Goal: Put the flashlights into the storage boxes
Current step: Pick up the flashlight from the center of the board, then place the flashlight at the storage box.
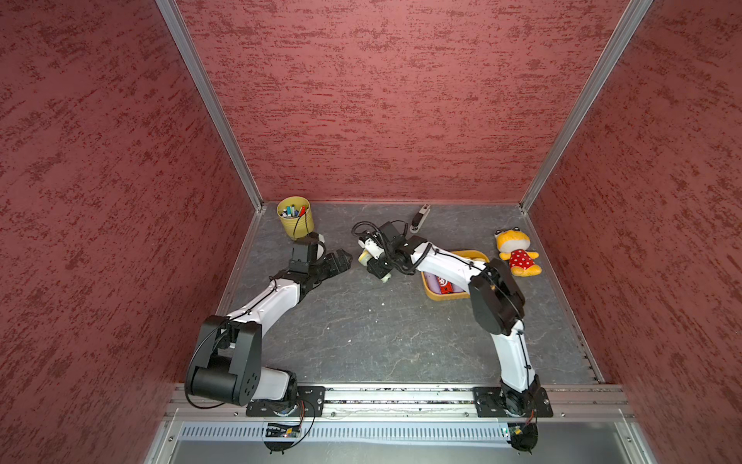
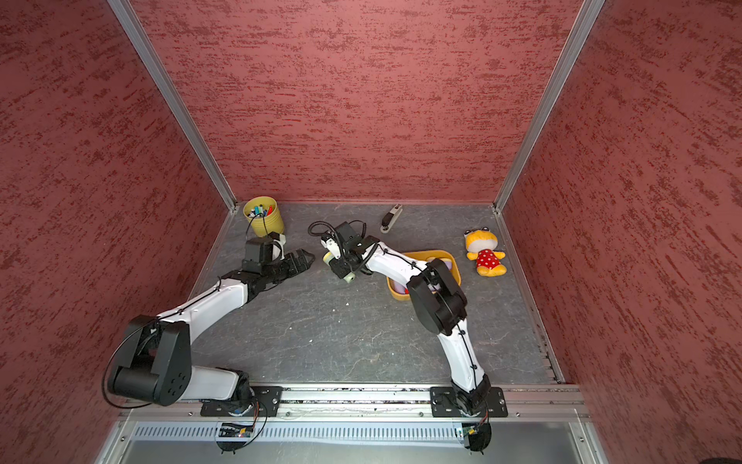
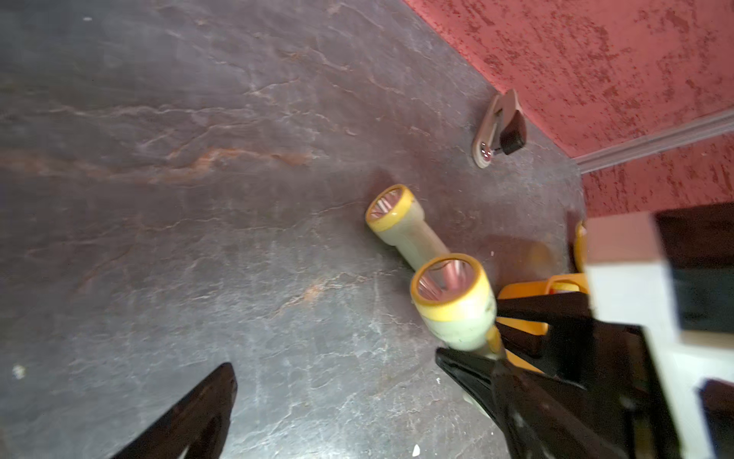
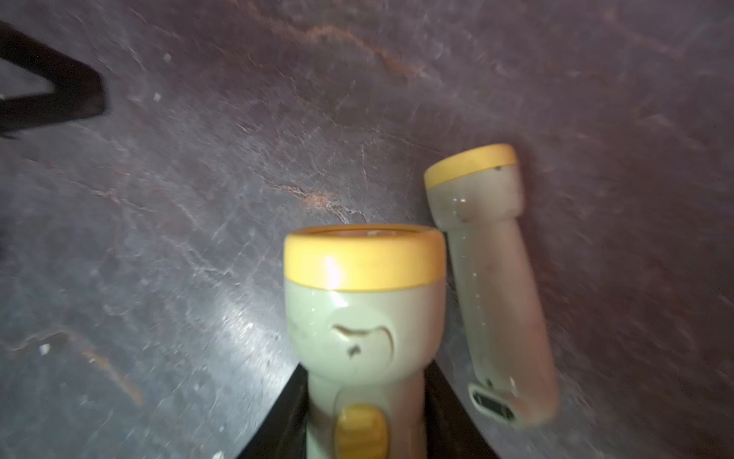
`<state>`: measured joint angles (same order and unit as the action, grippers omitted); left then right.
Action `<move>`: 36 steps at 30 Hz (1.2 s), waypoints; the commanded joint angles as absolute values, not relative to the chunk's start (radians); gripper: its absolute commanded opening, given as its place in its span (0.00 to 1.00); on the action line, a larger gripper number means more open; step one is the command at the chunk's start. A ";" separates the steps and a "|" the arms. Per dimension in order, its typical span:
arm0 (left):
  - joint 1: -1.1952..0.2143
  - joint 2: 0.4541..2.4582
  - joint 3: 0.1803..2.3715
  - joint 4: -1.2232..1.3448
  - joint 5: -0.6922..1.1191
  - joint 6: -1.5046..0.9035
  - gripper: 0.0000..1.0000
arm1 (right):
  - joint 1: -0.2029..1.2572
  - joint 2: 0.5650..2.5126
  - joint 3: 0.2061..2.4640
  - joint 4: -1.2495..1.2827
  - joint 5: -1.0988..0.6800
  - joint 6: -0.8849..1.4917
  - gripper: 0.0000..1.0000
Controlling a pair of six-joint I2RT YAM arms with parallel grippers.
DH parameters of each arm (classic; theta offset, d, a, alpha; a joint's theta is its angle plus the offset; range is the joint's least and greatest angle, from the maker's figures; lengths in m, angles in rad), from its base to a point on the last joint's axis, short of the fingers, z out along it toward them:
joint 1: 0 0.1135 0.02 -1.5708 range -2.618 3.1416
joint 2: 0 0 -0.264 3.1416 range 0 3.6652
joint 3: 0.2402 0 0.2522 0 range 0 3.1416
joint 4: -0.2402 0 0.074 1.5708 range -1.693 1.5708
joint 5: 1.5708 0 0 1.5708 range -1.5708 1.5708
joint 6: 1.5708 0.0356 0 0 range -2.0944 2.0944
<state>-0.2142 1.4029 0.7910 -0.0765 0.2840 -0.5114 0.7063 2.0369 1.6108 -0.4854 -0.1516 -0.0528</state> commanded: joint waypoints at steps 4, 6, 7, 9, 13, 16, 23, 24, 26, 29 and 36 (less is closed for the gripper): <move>-0.375 1.504 0.924 -0.055 0.244 -0.467 1.00 | 0.571 1.674 1.245 -0.250 -0.147 0.087 0.34; -0.426 1.570 0.982 -0.050 0.250 -0.468 0.99 | 0.498 1.574 1.132 -0.235 -0.166 0.132 0.34; -0.451 1.603 1.015 -0.049 0.257 -0.469 1.00 | 0.454 1.515 1.069 -0.222 -0.179 0.158 0.35; -0.499 1.656 1.067 -0.047 0.259 -0.471 1.00 | 0.376 1.405 0.963 -0.197 -0.189 0.201 0.35; -0.585 1.745 1.152 -0.037 0.265 -0.473 1.00 | 0.248 1.278 0.817 -0.202 -0.190 0.236 0.36; -0.652 1.806 1.205 -0.031 0.286 -0.470 1.00 | 0.183 1.254 0.756 -0.196 -0.193 0.259 0.36; -0.729 1.869 1.266 -0.044 0.304 -0.470 1.00 | 0.154 1.318 0.750 -0.153 -0.247 0.272 0.36; -0.732 1.868 1.266 -0.046 0.304 -0.469 1.00 | 0.155 1.327 0.752 -0.141 -0.252 0.271 0.36; -0.730 1.861 1.261 -0.051 0.296 -0.466 1.00 | 0.154 1.351 0.758 -0.115 -0.265 0.267 0.36; -0.729 1.849 1.256 -0.064 0.283 -0.455 1.00 | 0.153 1.390 0.780 -0.094 -0.280 0.266 0.37; -0.720 1.832 1.244 -0.072 0.268 -0.445 1.00 | 0.153 1.487 0.840 -0.089 -0.313 0.262 0.37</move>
<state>-0.7250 1.8587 1.2491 -0.0601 0.2813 -0.4671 0.1551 1.4693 0.8005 -0.1337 -0.2825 0.2512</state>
